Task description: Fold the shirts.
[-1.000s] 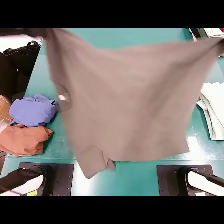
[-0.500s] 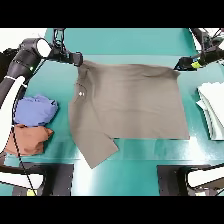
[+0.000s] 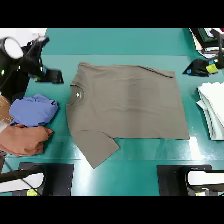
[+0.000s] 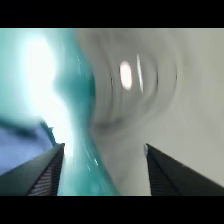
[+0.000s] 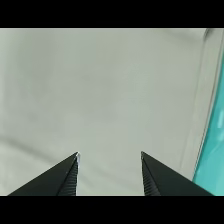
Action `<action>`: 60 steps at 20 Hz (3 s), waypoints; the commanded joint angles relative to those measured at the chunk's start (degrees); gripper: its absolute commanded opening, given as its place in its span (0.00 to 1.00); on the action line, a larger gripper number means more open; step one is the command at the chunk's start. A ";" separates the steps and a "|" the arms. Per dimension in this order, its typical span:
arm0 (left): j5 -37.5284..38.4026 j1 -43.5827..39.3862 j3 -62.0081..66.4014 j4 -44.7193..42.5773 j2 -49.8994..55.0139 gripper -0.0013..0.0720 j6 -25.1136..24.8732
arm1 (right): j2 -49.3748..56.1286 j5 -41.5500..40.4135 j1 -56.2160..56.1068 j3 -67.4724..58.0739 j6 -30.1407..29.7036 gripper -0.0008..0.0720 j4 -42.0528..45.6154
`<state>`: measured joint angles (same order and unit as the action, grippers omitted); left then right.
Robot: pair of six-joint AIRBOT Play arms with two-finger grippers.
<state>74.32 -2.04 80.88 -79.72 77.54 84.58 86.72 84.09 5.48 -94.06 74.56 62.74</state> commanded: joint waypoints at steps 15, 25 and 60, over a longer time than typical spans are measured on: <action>-12.85 0.90 -48.92 22.38 -17.81 0.83 1.66 | -23.45 -7.19 3.21 29.05 -1.77 0.62 -1.70; -10.95 0.90 -45.00 27.47 -17.84 0.07 -4.09 | -26.58 -2.51 16.85 40.50 -1.77 0.62 2.16; -7.82 0.92 29.11 22.25 -30.10 0.06 -3.87 | -42.51 -17.14 6.64 -1.18 -4.07 0.03 2.01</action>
<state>66.19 -1.13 94.70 -56.73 48.21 80.09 46.30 68.99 12.97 -83.13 70.41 63.11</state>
